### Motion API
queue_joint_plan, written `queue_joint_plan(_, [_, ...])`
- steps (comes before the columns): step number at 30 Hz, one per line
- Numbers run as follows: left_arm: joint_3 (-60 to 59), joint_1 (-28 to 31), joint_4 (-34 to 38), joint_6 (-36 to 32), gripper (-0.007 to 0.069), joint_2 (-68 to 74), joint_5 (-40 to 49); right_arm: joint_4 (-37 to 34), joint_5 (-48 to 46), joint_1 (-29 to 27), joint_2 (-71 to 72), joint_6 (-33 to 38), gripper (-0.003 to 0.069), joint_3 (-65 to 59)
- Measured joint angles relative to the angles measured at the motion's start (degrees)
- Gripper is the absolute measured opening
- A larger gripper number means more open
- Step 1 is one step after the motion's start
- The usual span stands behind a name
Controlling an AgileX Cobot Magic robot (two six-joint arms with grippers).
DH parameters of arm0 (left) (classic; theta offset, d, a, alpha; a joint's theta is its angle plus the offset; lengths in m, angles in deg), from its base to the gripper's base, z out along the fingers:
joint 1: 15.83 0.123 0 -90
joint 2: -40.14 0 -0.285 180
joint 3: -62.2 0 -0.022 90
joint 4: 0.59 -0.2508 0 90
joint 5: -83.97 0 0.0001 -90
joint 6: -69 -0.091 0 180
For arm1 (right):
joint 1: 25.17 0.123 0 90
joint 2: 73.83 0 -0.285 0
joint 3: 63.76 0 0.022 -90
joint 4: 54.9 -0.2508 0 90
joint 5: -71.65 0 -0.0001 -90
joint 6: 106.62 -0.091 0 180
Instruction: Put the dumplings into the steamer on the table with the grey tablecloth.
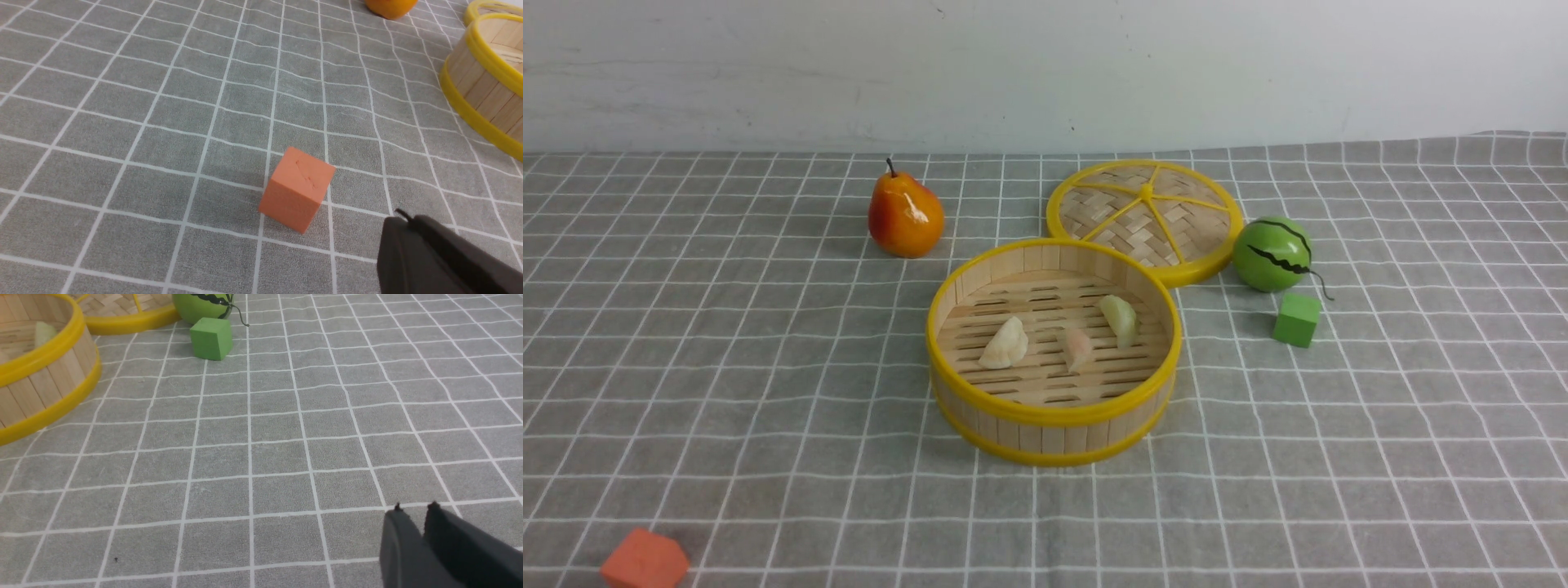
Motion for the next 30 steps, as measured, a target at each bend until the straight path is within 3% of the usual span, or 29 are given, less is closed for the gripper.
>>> queue_joint_plan(30, [0.0,0.0,0.0,0.0,-0.0008,0.0,0.4,0.0,0.0,0.0,0.0,0.0,0.0126,0.0])
